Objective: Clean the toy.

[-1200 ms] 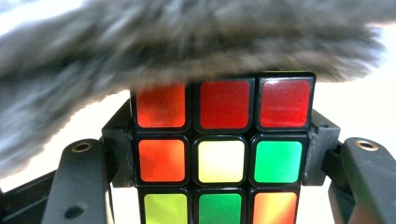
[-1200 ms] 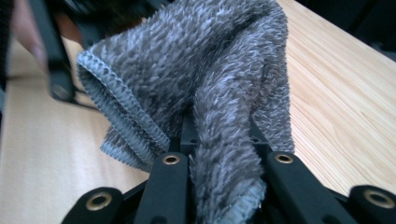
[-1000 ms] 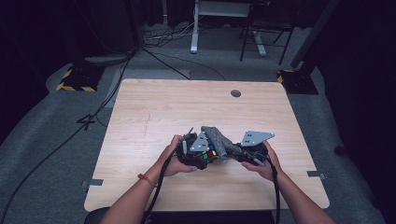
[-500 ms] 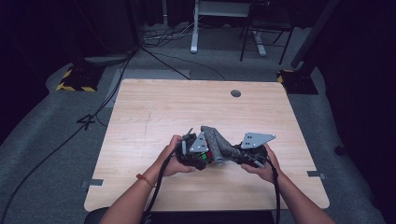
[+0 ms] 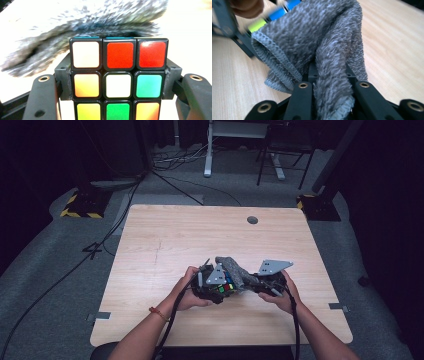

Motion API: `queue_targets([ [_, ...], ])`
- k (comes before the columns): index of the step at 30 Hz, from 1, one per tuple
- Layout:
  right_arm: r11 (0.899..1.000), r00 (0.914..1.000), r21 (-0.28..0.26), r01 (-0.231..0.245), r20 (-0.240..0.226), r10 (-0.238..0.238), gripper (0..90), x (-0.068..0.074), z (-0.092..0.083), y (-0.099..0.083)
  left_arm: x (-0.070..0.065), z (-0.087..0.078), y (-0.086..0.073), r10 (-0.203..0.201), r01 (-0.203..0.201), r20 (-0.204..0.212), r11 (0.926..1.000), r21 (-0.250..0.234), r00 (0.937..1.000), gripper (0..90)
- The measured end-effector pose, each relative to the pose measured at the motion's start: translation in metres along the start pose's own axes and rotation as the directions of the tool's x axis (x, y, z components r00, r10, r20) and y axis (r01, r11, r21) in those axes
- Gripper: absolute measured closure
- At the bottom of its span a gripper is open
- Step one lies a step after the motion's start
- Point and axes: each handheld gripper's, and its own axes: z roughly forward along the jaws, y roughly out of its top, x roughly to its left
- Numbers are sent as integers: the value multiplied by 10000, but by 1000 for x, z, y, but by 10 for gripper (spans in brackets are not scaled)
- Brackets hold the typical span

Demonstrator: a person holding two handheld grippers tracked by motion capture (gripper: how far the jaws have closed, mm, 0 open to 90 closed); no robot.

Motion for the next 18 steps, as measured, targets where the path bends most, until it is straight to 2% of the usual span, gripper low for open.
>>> queue_targets([
  [2,9999,9997,134,26,237,-30,766,-2,2,-2,3,-6,0,-94,94,-17,9994,-323,10000,334],
  [6,9997,9997,82,222,83,-222,766,4,5,0,6,-11,-1,-213,213,3,9986,-476,9998,334],
  [13,9963,9948,-830,-208,-1006,123,766,5,0,0,9,-14,-4,-464,502,518,9960,-740,9976,329],
  [15,9932,9933,-1125,-289,-1141,160,766,5,-3,1,9,-12,-5,-423,456,526,9969,-634,9977,325],
  [18,9897,9943,-1422,-148,-1067,-4,766,8,-8,5,7,-10,-5,-347,374,506,9979,-531,9981,325],
])
